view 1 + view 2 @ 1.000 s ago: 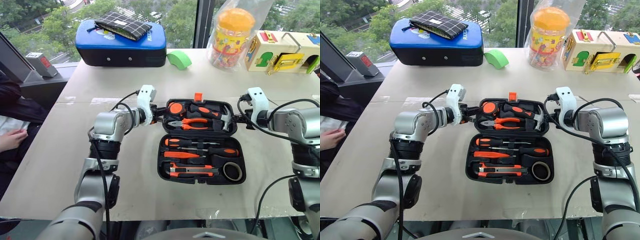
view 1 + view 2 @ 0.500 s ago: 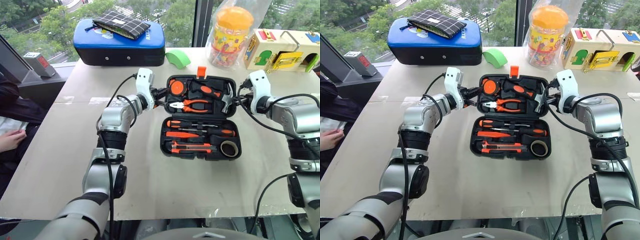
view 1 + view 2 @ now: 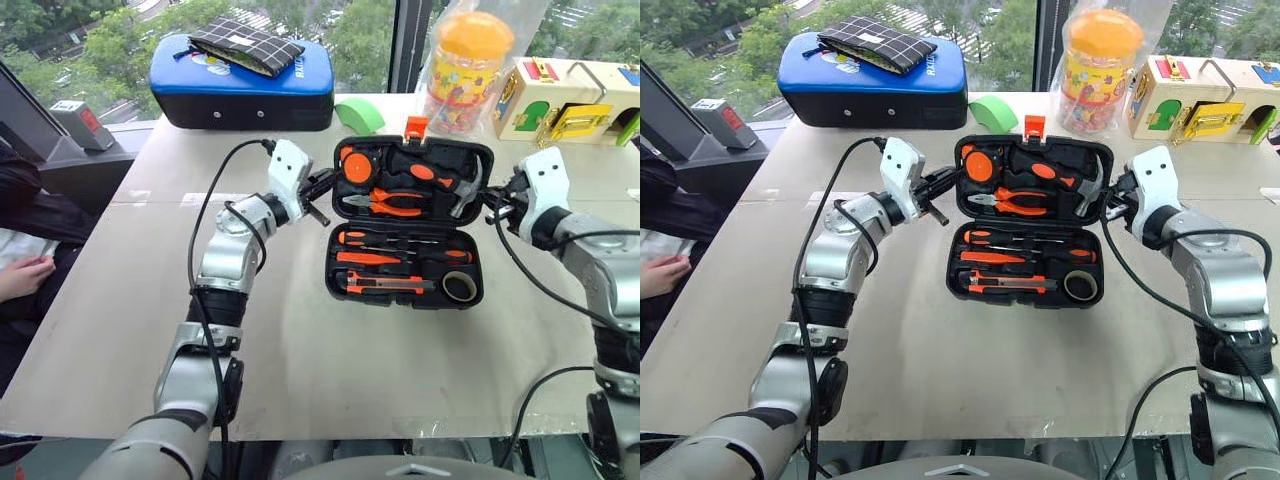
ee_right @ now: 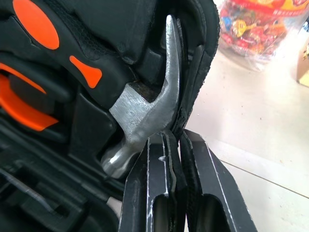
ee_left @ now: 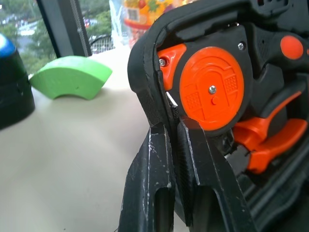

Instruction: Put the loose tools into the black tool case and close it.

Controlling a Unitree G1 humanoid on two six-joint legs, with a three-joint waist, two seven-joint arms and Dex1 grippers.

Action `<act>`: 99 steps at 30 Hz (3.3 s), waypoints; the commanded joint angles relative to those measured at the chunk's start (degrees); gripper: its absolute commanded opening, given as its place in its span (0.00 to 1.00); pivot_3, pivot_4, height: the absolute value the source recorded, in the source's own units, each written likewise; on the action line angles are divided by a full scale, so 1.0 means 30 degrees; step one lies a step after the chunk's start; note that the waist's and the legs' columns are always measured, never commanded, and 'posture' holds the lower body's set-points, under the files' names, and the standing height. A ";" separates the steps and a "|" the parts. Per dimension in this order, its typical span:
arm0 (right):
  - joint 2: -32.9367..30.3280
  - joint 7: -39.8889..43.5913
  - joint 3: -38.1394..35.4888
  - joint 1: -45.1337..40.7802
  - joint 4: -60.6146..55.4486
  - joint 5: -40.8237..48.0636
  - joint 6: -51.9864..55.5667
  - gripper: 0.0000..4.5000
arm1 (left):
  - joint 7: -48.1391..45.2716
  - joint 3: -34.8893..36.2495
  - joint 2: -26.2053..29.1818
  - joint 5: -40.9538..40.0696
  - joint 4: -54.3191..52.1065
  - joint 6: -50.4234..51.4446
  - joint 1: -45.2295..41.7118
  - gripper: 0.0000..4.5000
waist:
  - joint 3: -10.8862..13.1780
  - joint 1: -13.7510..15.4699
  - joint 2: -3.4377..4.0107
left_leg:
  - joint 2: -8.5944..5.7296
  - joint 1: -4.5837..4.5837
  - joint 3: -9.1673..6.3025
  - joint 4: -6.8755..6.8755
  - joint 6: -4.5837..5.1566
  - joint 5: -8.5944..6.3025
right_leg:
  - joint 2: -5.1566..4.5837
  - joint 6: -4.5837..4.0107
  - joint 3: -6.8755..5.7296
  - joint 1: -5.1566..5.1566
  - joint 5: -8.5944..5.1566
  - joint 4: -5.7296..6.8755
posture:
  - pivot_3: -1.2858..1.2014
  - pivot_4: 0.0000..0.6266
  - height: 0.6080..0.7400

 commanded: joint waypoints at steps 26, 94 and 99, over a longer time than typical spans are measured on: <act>-0.4580 0.4198 -0.0705 1.3566 -1.1105 0.2994 0.1372 0.00 | -1.2162 -0.0609 1.1637 -0.9063 -1.1110 1.1251 0.5564 0.05 | 0.0193 -0.0005 -0.0017 | 0.0234 0.0536 0.0154 -0.0044 0.0155 -0.0108 | 0.0120 -0.0023 0.0040 0.0576 -0.0042 -0.0143 | 0.52 0.24 1.00; 0.5063 -0.5941 0.4269 0.5427 -0.8821 0.2459 0.9531 0.00 | -1.3110 -0.8136 0.3786 0.1617 0.0749 0.1637 -0.2482 0.02 | 0.0128 -0.0080 0.0000 | 0.0210 0.0487 0.0177 -0.0005 0.0220 -0.0141 | 0.0191 -0.0015 0.0101 0.0475 -0.0044 -0.0069 | 0.52 0.24 1.00; 0.6429 -0.5983 0.4611 0.6174 -0.7325 0.1932 0.6517 0.00 | -1.3083 -0.8018 0.3886 0.1660 0.0618 0.1696 -0.2366 0.02 | 0.0124 -0.0086 -0.0002 | 0.0210 0.0489 0.0175 -0.0006 0.0221 -0.0142 | 0.0194 -0.0015 0.0102 0.0473 -0.0045 -0.0068 | 0.52 0.24 1.00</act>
